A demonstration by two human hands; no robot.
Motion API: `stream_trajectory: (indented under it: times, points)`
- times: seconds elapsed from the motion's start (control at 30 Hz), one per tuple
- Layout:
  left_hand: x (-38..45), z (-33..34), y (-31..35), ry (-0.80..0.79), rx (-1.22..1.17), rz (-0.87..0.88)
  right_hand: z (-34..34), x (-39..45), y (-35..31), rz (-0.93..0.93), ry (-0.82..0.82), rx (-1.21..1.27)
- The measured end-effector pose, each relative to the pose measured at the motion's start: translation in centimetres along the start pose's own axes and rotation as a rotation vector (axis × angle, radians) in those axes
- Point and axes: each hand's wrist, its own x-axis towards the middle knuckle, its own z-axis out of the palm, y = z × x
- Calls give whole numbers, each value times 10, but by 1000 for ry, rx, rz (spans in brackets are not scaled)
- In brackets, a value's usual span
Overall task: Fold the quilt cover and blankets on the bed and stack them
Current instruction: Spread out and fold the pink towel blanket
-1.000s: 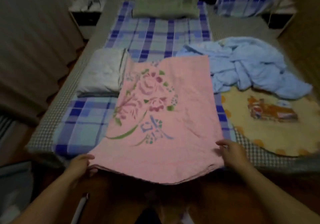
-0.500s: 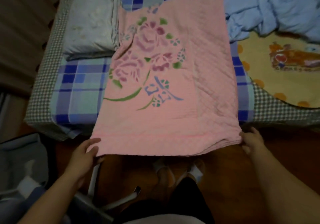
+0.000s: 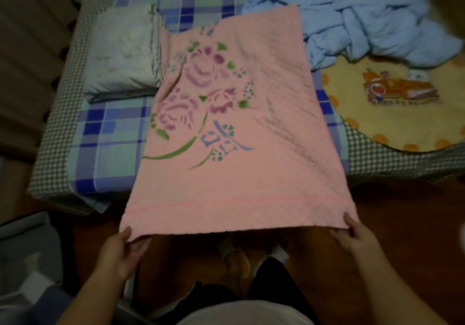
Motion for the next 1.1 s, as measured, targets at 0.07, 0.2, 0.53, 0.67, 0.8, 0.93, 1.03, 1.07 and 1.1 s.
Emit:
stream_trajectory:
  times: [0.07,0.2,0.53,0.67,0.8,0.93,1.03,1.07,1.1]
  points:
    - [-5,8,-9,-13,81,-1,14,-8,9,38,103,-38]
    - [-17,58,0,-60,219,0,74,-25,-23,-75,97,-297]
    - [-250,266,389,-569,-368,634,416,-234,-227,-567,-559,-224]
    - [-366,256,429,-752,-557,782,444,-345,-263,-632,-831,-36]
    - [-413,228,414,-711,-697,857,413,-383,-267,-671,-961,25]
    - [-379,191,359,-535,-618,825,358,-352,-272,-635,-925,31]
    - [-322,171,292,-477,-445,711,304,-292,-269,-514,-906,62]
    - [-300,164,268,-450,-401,675,283,-270,-266,-476,-898,56]
    - [-275,157,242,-404,-368,629,261,-245,-262,-457,-864,44]
